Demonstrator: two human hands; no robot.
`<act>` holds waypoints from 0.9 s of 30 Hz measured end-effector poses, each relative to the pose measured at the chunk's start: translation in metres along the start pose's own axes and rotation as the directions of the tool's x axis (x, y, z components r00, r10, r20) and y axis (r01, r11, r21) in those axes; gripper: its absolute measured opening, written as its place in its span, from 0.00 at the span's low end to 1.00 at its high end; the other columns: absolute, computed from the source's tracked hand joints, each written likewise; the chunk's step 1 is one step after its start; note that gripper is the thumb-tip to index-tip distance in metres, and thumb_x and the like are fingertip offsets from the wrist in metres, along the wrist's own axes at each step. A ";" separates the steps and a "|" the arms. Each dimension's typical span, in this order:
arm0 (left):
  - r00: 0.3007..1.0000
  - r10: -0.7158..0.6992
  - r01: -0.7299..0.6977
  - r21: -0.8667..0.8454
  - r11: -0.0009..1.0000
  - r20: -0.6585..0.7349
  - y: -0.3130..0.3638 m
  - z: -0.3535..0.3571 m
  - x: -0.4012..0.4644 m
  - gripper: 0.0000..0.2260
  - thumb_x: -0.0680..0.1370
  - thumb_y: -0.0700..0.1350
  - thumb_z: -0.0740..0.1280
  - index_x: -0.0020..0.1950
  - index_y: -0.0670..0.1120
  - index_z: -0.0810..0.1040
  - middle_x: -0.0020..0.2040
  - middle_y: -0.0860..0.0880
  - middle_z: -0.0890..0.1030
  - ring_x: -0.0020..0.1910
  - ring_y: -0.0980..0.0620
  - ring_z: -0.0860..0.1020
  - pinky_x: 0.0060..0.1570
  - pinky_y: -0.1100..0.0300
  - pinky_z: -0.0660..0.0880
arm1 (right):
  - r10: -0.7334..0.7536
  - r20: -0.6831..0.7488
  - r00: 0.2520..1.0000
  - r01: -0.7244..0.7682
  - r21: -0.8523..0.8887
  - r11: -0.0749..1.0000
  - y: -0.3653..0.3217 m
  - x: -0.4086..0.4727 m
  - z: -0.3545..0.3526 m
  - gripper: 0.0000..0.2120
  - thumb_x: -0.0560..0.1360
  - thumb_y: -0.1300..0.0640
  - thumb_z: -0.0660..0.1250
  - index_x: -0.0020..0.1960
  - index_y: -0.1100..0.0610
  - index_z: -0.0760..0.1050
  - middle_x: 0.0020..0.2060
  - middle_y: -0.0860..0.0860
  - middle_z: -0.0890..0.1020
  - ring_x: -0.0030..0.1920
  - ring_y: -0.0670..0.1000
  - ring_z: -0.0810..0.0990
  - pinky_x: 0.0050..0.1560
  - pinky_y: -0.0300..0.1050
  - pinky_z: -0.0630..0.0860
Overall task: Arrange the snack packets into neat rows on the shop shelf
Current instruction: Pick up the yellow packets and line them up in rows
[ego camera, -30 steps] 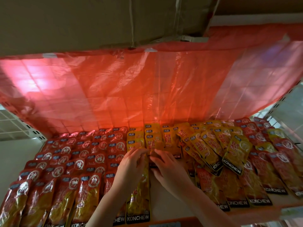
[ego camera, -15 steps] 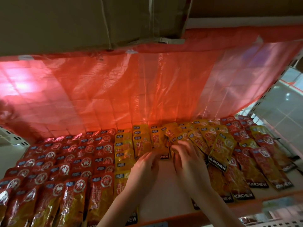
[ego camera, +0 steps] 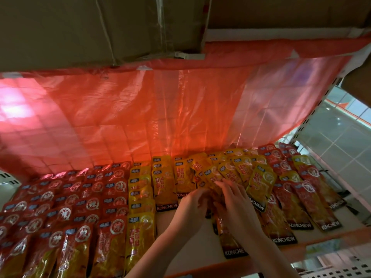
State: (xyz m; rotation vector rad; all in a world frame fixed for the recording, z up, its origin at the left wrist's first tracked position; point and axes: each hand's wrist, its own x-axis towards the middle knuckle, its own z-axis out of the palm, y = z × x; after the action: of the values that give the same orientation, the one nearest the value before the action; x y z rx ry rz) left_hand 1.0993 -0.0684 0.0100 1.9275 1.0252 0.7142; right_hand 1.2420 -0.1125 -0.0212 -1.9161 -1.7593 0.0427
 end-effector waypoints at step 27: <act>0.857 -0.514 0.346 -0.686 0.640 -0.047 -0.003 -0.064 -0.015 0.07 0.78 0.41 0.63 0.47 0.39 0.78 0.40 0.44 0.82 0.39 0.52 0.81 0.38 0.61 0.78 | -0.352 -0.108 0.930 0.368 0.294 0.882 -0.071 -0.005 0.018 0.22 0.70 0.58 0.64 0.64 0.54 0.70 0.64 0.46 0.72 0.64 0.46 0.70 0.65 0.40 0.66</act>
State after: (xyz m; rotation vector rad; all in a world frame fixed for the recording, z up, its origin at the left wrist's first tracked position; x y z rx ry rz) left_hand 1.0418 -0.0548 0.0384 0.9339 1.1297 0.8859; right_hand 1.1693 -0.1100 -0.0098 -1.3375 -1.9176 0.1258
